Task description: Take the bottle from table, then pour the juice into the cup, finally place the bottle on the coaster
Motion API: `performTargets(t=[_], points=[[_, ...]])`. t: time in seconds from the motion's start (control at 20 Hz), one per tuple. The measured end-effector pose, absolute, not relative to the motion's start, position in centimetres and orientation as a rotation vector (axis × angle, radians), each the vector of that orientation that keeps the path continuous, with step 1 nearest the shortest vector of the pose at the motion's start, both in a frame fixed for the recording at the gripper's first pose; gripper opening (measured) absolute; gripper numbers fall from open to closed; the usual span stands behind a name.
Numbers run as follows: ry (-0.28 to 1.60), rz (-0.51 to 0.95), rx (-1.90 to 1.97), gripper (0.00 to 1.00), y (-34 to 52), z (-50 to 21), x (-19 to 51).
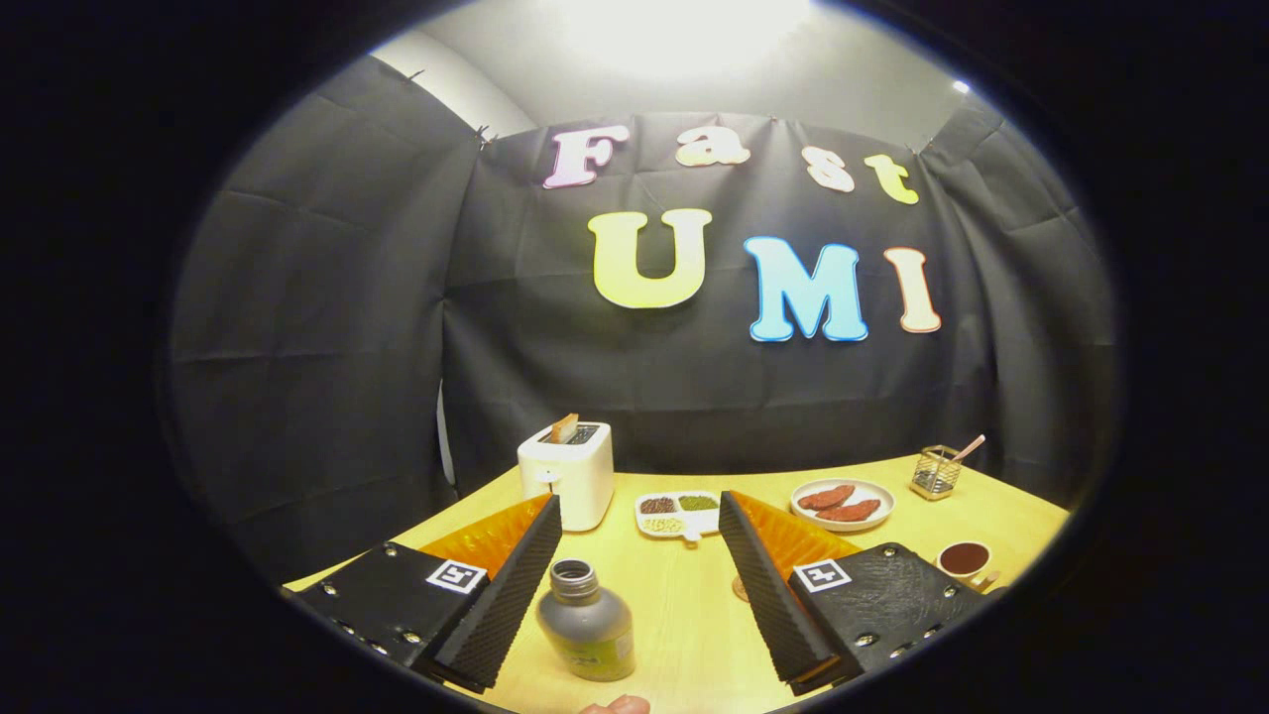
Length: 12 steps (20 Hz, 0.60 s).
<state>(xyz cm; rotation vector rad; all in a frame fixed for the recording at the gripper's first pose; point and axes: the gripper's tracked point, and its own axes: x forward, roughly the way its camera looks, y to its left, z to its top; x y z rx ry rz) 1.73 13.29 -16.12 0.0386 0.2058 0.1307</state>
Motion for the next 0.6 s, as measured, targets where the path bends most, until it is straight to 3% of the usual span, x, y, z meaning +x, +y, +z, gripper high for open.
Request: performTargets(t=[0.6], points=[[0.345,0.134,0.061,0.98,17.1,-23.5,2.5]])
